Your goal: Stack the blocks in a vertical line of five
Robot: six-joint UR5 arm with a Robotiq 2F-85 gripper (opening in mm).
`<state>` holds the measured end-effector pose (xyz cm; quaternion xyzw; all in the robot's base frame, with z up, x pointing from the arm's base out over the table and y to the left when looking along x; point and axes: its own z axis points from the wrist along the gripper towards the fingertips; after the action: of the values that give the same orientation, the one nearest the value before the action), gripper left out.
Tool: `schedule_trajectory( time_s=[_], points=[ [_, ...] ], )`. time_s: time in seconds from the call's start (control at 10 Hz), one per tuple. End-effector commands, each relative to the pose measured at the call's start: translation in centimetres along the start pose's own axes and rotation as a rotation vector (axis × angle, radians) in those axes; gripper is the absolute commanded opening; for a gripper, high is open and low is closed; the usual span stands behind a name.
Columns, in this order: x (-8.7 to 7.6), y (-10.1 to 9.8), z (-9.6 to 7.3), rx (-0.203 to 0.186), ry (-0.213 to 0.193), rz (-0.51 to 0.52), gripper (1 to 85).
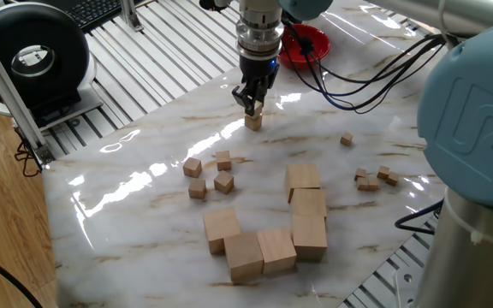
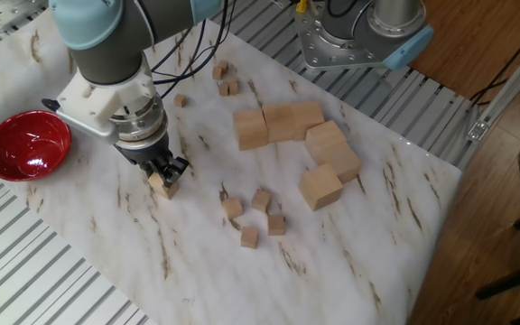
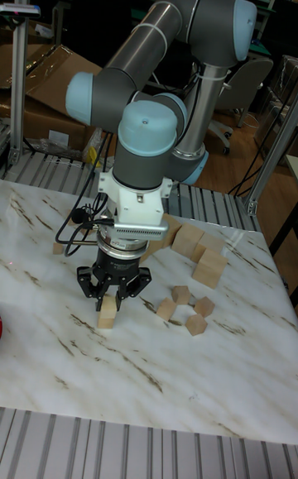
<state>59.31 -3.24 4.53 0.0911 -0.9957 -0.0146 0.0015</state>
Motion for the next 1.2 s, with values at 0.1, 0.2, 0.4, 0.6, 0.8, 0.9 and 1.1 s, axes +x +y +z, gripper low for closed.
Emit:
schedule_trajectory(
  time_s=[0.1, 0.2, 0.4, 0.6, 0.8, 0.9, 1.1],
  points=[
    [-0.05, 0.29, -0.16, -0.016, -0.004, 0.008, 22.7],
    [-0.02, 0.33, -0.15, -0.018, -0.002, 0.008, 22.7],
    [0.04, 0.19, -0.05, -0.018, -0.001, 0.011, 22.3],
    [0.08, 0.09, 0.06, -0.021, -0.001, 0.013, 22.3],
    [0.13, 0.04, 0.10, -0.021, 0.000, 0.014, 22.3],
    [0.13, 0.08, 0.11, -0.023, 0.000, 0.013, 22.3],
    [0.13, 0.26, 0.11, -0.029, 0.000, 0.013, 22.3]
  ],
)
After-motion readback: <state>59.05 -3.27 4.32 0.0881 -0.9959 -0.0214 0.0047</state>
